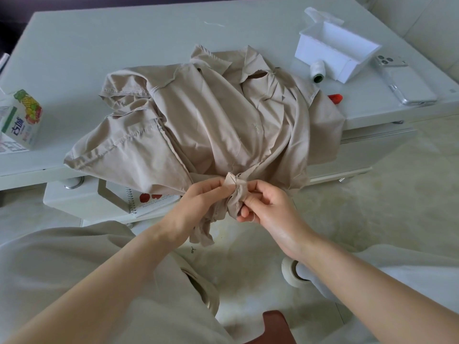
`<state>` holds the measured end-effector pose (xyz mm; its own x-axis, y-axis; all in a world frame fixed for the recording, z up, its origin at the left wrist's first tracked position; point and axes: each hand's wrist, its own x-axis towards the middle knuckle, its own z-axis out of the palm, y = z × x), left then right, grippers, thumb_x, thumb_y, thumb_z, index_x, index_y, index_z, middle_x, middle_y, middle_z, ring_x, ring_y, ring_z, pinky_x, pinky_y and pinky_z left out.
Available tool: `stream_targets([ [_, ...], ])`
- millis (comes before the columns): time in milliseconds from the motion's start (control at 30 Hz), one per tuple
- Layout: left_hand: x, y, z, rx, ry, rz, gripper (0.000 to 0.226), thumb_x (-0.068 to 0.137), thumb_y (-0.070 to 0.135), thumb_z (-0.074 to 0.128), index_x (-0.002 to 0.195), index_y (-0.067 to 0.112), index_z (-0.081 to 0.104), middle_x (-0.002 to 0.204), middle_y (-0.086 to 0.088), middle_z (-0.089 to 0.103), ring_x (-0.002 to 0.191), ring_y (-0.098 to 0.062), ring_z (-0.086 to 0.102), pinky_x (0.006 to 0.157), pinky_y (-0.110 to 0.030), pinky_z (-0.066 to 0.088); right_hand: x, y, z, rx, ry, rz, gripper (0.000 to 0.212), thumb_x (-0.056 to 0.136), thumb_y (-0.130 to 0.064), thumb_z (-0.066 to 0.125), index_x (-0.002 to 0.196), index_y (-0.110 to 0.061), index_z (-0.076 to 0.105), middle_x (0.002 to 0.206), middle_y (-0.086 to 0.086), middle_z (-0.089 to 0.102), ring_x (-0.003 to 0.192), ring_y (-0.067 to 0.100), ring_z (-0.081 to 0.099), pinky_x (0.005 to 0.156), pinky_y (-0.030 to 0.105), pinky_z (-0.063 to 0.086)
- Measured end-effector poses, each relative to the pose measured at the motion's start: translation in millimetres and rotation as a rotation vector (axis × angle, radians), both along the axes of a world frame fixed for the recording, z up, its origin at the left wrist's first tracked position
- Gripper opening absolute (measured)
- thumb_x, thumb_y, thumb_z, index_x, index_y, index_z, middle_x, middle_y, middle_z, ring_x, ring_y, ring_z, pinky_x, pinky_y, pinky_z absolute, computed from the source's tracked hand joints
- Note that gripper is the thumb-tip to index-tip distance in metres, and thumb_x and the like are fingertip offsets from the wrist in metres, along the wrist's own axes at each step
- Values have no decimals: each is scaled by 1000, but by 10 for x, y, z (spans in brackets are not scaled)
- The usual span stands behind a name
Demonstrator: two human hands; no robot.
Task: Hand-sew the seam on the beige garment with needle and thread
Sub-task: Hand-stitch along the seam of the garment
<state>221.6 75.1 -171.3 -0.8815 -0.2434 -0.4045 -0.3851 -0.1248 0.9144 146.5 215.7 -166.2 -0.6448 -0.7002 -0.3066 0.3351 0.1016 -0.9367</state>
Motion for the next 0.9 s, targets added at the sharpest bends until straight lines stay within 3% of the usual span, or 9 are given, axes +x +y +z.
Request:
stream_targets([
  [133, 15, -23, -8, 37, 28, -23, 41, 79, 39, 65, 99, 4, 66, 91, -16, 55, 79, -30, 44, 76, -54, 41, -6, 10, -17, 45, 28, -33, 10, 90, -12, 60, 85, -5, 57, 49, -3, 56, 49, 8, 53, 56, 20, 52],
  [300, 14, -27, -43, 8, 17, -3, 32, 83, 35, 64, 95, 5, 67, 81, -16, 53, 73, -31, 44, 68, -50, 42, -25, 7, -73, 111, 2, -104, 11, 85, -10, 66, 82, -2, 58, 56, 0, 61, 52, 6, 57, 59, 23, 57],
  [467, -6, -30, -34, 19, 13, 41, 39, 77, 39, 63, 98, 6, 68, 94, -29, 58, 80, -32, 49, 77, -58, 47, -71, 5, -73, 105, -54, -158, 6, 87, 2, 62, 89, -3, 58, 68, 2, 69, 63, 9, 68, 61, 17, 54],
  [533, -16, -29, -50, 19, 4, 47, 38, 77, 40, 64, 100, 10, 69, 98, -34, 59, 82, -43, 52, 76, -65, 47, -80, -12, -49, 92, -36, -157, 7, 87, 1, 62, 91, -3, 58, 72, 4, 71, 64, 10, 69, 61, 15, 52],
  [633, -19, -19, -72, 30, -21, 15, 49, 72, 46, 69, 105, 10, 69, 108, -39, 56, 102, -59, 50, 82, -71, 42, -70, -44, -6, 84, 29, -106, 8, 87, -1, 63, 90, -7, 59, 74, 5, 71, 64, 11, 69, 62, 17, 53],
  [700, -19, -25, -86, 28, -31, 21, 49, 71, 47, 69, 102, 9, 69, 105, -38, 58, 93, -55, 54, 85, -68, 43, -65, -57, -4, 93, 57, -86, 10, 88, -1, 62, 90, -10, 58, 76, 4, 71, 66, 10, 69, 62, 17, 53],
  [733, -22, -33, -101, 19, -31, 29, 44, 76, 43, 68, 101, 8, 68, 99, -35, 60, 85, -45, 55, 79, -62, 46, -62, -59, -22, 110, 102, -89, 12, 89, -1, 61, 92, -12, 58, 81, 3, 70, 70, 10, 69, 64, 19, 54],
  [833, -34, -51, -139, 5, -20, 46, 28, 93, 27, 59, 103, 0, 64, 86, -14, 53, 74, -29, 42, 55, -36, 47, -63, -50, -81, 227, 464, -127, 17, 92, -4, 56, 99, -20, 56, 102, 0, 64, 89, 8, 62, 80, 20, 50],
  [900, -38, -61, -149, 7, -20, 65, 28, 95, 24, 56, 103, -1, 63, 85, -13, 52, 73, -30, 42, 52, -32, 46, -50, -36, -71, 208, 662, -128, 16, 91, -8, 57, 101, -20, 57, 107, -1, 58, 91, 7, 58, 82, 14, 45],
])
